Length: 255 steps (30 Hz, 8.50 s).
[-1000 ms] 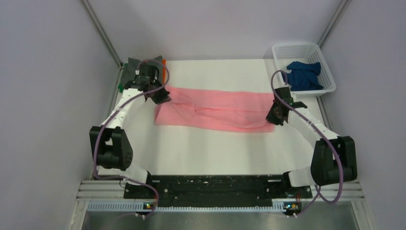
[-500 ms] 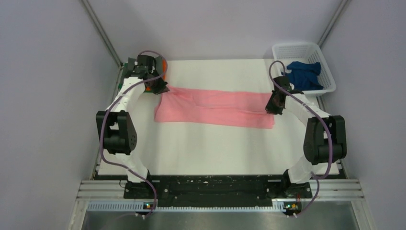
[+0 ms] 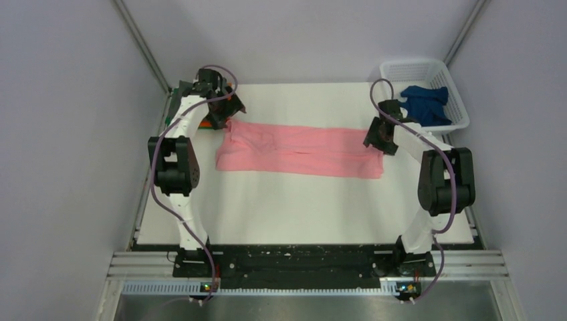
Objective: Fold and stack the t-shirts
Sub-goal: Fold the other side of the tshirt into a rectangle, then rotate the tshirt 90 degrees, then grab the bottom of the folded rectangular tshirt with both arms, then fold the folded rectangular tshirt in 1/3 of the way, then grab one side of the 2/3 rectangular tshirt with both arms, then fold the long partially folded tshirt into a neat square
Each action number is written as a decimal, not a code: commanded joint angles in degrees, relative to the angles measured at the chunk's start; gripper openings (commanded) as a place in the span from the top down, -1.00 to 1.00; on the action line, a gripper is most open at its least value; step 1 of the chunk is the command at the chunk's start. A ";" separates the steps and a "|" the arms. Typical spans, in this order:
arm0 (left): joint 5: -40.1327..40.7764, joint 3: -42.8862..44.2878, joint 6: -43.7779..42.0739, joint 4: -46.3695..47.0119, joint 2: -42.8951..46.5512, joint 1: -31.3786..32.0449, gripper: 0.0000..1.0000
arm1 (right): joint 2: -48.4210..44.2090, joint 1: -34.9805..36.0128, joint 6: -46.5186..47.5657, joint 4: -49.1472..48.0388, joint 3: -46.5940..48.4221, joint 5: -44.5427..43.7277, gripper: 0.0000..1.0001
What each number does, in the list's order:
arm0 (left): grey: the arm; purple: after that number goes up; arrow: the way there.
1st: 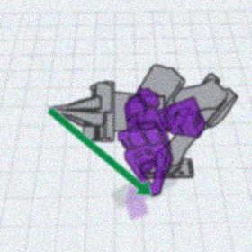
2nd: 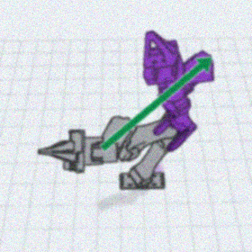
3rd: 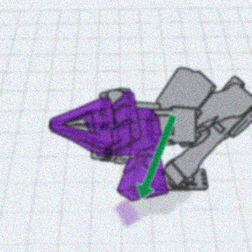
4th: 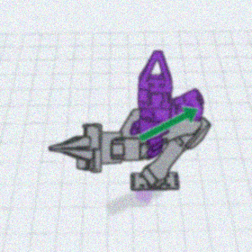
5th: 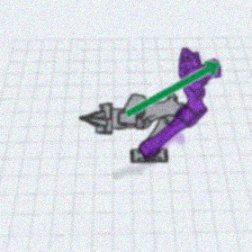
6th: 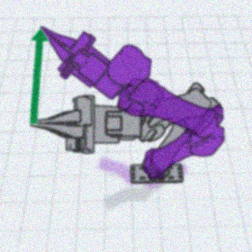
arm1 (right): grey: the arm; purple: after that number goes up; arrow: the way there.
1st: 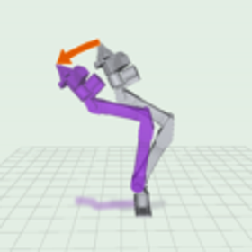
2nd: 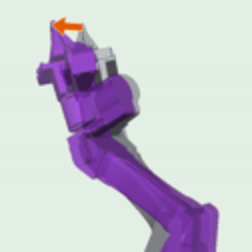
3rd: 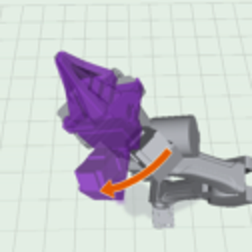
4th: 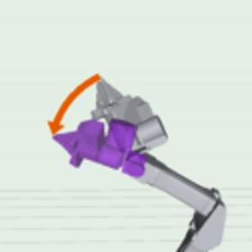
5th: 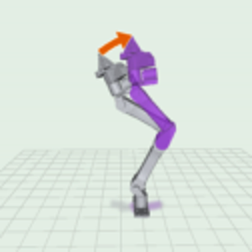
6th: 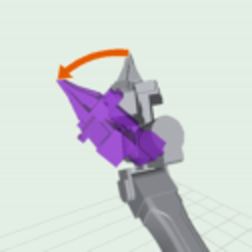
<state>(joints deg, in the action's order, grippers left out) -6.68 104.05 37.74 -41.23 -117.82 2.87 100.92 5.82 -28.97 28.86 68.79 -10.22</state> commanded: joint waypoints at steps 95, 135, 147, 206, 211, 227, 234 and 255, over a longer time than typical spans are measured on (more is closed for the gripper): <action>-8.50 -65.37 3.07 18.24 36.91 41.60 1.00 | -32.37 37.06 -20.34 -9.10 -41.46 25.72 0.67; -17.71 -3.88 -4.34 14.23 -2.38 13.86 1.00 | 9.11 10.18 -3.85 -13.92 10.98 33.14 1.00; -20.39 9.51 -5.42 10.63 -13.71 12.55 0.76 | 20.93 8.19 -2.56 -11.24 24.83 32.36 0.81; -10.27 -45.12 -1.12 20.50 16.15 18.50 1.00 | -4.73 12.89 -4.08 -17.78 -20.25 35.44 1.00; -13.29 -55.03 -1.09 18.08 28.46 21.07 1.00 | -12.90 15.08 -1.75 -9.19 -26.65 40.45 1.00; -11.58 -45.24 -1.37 11.52 50.97 22.23 1.00 | -30.59 13.64 -5.02 -3.99 -15.24 50.79 1.00; -5.54 -29.38 -3.32 15.57 33.96 18.96 1.00 | -20.29 7.45 -3.37 -9.22 -6.71 48.79 1.00; -6.12 4.13 -9.48 11.41 -2.83 14.84 1.00 | 7.68 -2.15 -1.62 -13.40 9.76 47.08 1.00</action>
<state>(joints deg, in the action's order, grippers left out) -14.09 102.24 30.24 -28.62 -116.86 18.85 105.10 5.63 -32.10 17.41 74.59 38.15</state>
